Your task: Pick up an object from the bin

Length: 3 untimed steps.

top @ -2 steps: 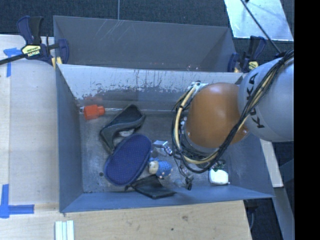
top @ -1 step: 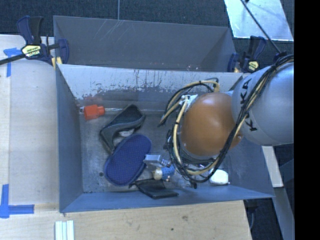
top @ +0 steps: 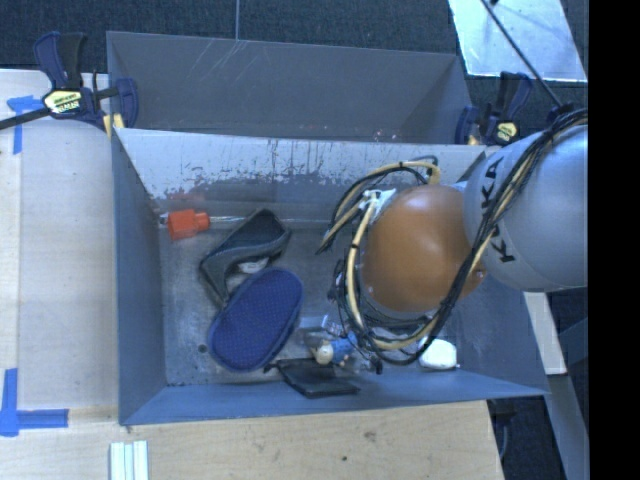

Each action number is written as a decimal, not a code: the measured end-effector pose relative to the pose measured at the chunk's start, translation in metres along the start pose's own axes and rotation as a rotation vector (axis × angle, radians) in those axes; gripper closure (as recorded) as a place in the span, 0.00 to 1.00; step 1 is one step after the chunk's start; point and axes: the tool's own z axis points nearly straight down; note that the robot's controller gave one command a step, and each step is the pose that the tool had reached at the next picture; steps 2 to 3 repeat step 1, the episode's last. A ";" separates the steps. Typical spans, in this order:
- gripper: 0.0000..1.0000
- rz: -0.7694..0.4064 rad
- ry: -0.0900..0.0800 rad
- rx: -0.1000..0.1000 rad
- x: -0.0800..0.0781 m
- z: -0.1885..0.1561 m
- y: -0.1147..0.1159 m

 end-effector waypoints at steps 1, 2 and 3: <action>1.00 -0.046 -0.001 0.006 0.027 -0.156 -0.056; 1.00 -0.046 -0.001 0.006 0.027 -0.156 -0.056; 1.00 -0.046 -0.001 0.006 0.027 -0.156 -0.056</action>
Offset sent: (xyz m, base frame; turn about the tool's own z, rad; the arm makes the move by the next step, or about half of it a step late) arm 0.0314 -0.0510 0.1530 -0.0506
